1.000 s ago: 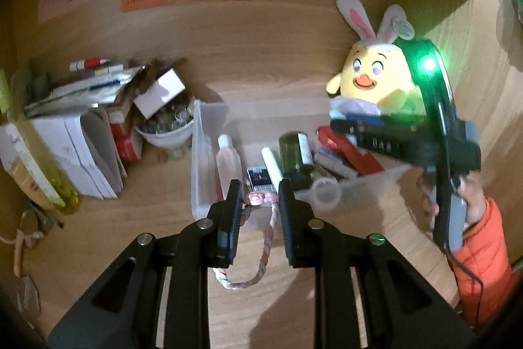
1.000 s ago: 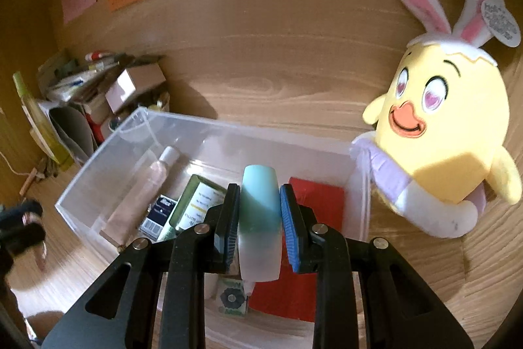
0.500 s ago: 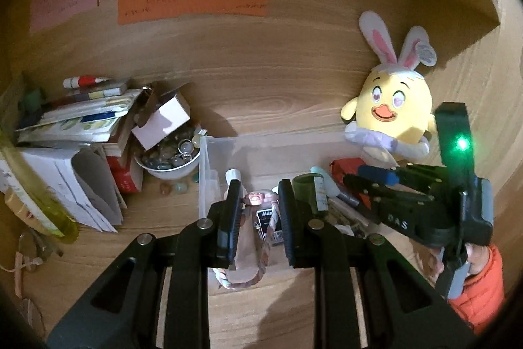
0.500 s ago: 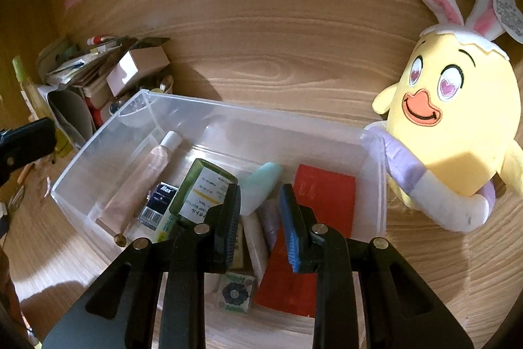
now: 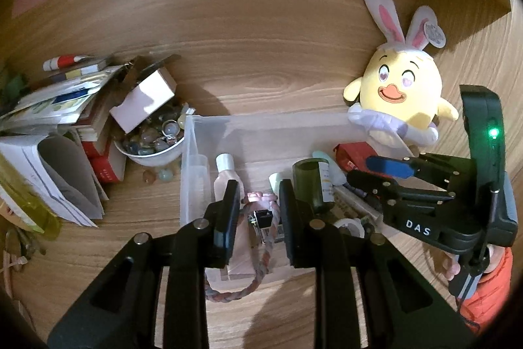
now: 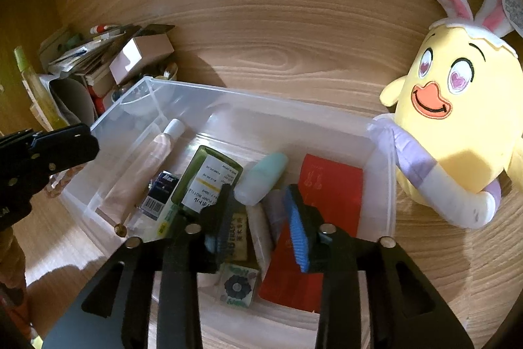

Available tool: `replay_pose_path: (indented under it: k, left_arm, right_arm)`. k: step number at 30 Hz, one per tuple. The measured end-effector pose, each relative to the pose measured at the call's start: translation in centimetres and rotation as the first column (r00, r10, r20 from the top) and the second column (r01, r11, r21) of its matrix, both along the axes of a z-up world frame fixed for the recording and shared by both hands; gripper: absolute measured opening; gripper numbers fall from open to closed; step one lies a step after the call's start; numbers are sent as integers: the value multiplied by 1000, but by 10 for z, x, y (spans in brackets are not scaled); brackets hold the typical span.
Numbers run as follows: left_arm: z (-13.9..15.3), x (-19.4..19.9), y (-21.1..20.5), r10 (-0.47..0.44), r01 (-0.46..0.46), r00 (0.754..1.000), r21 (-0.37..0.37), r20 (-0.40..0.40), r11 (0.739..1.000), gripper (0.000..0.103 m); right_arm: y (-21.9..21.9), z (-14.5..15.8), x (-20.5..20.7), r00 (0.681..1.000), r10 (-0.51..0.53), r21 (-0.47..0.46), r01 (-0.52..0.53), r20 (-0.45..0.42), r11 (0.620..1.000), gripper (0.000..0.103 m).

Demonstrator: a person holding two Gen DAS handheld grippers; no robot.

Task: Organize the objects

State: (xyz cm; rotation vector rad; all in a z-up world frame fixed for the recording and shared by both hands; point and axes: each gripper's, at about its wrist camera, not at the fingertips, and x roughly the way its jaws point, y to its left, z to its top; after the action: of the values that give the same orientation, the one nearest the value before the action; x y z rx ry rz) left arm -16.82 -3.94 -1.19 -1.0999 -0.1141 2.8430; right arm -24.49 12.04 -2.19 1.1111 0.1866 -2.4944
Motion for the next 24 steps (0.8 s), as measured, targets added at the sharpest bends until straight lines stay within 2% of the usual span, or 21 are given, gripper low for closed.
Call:
replay_pose_path:
  k: [3,5,9,11,14,16,18,20,22,24]
  left_arm:
    - [-3,-4,2,1,-1,1000,-4,9,1000,38]
    - [-4,-5,3,4,-3,1000,-2,10,1000,51]
    - [5,3,5,-1,0,1000,-11,-24,1000,55]
    - [11,8,5,1,-2,999,-19,-41,1000,61]
    - [19,16,7,3,-5,998,-39,-64,999,65]
    - [22,20,8,1,-5,997,-49,-72,999,68]
    - [24,25,9,4,-8,997,-57,-77,998,75]
    - [26,29,10,16,-22,996,-68,-88,997,88]
    - [27,35,10,24,-32,994,-75,-103,997,94]
    - [27,40,10,30,-38,994,-75,-110,996,95]
  right_arm:
    - [0,2,2,1000,3,-1,-3,-6,1000,46]
    - [1,5,4,1000,3,-2,-3,-16,1000,50]
    - [4,14,9,999,2,-14,-3,-33,1000,52]
    - [6,19,12,999,3,-24,-4,-37,1000,52]
    - [7,28,21,998,16,-30,-18,-56,999,54]
    - [7,32,28,997,25,-21,-26,-73,999,67]
    - [7,37,37,994,26,-10,-27,-105,1000,74]
    - [7,41,46,991,33,-1,-34,-128,999,76]
    - [7,43,52,989,38,4,-38,-142,999,77]
    - [8,46,60,987,39,7,-39,-157,999,78]
